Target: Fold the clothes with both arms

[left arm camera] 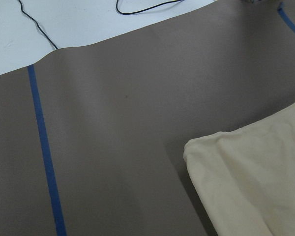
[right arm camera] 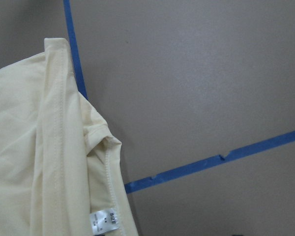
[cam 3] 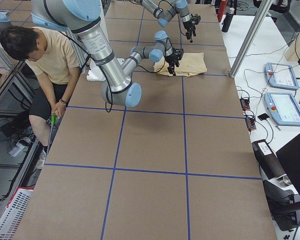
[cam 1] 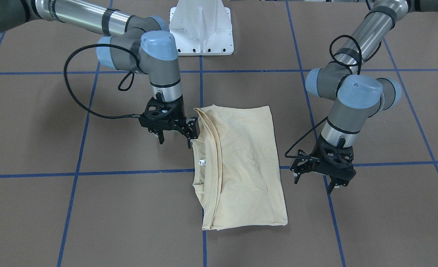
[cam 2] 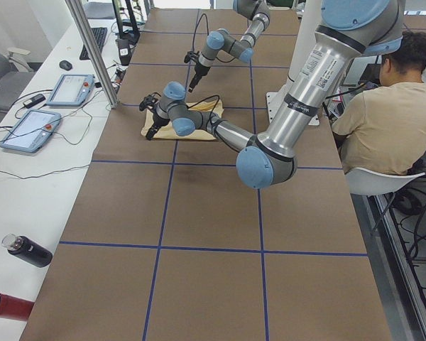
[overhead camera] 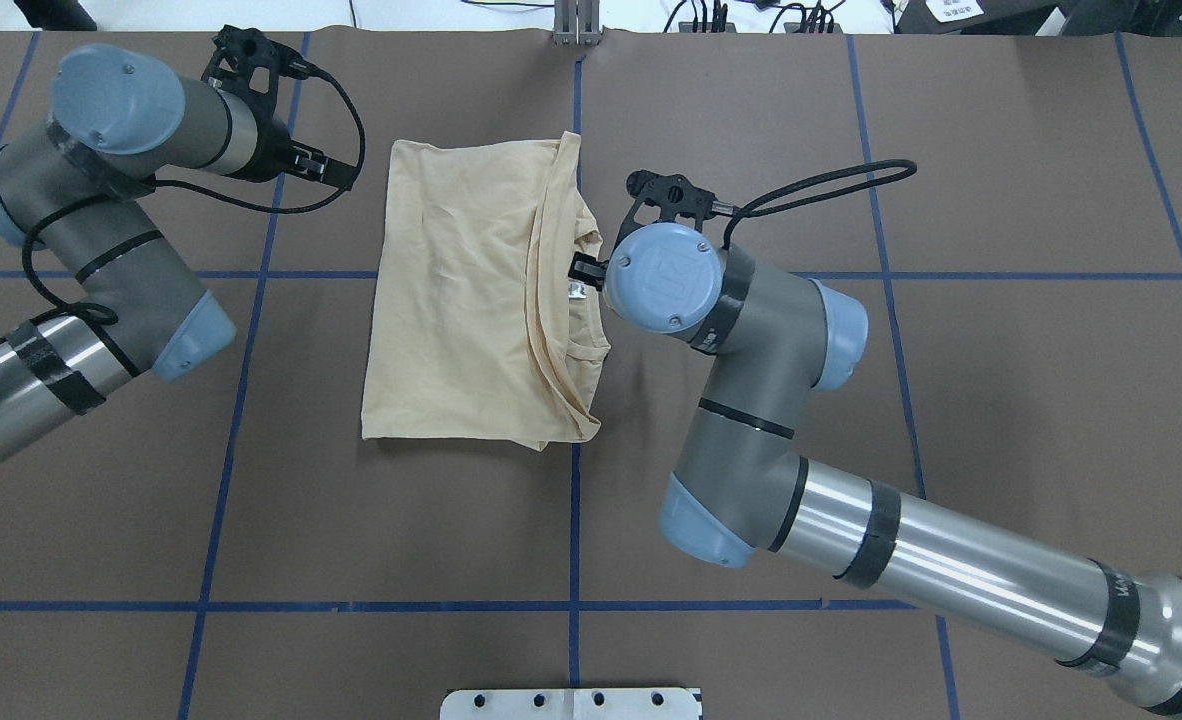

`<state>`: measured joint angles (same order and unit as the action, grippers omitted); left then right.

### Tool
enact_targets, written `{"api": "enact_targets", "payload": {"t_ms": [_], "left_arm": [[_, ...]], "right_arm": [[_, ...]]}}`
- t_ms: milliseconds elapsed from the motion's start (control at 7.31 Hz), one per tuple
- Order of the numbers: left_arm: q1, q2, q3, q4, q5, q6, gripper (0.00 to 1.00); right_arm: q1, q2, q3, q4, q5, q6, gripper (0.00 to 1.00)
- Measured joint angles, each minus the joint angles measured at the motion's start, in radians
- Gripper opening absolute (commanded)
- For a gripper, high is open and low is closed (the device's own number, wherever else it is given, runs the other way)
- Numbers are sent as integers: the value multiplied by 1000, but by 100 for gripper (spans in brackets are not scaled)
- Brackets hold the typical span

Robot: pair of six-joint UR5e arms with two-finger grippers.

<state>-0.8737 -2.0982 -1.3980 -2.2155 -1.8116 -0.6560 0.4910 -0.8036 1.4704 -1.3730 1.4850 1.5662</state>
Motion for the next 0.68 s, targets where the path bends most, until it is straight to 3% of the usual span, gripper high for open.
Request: {"api": "enact_targets", "payload": {"t_ms": [273, 684], "left_arm": [[-1, 11, -13, -1, -1, -5, 100], [-1, 12, -15, -3, -1, -9, 100]], "right_arm": [[-42, 24, -52, -2, -31, 46, 55], [-70, 10, -56, -5, -44, 52, 49]]}}
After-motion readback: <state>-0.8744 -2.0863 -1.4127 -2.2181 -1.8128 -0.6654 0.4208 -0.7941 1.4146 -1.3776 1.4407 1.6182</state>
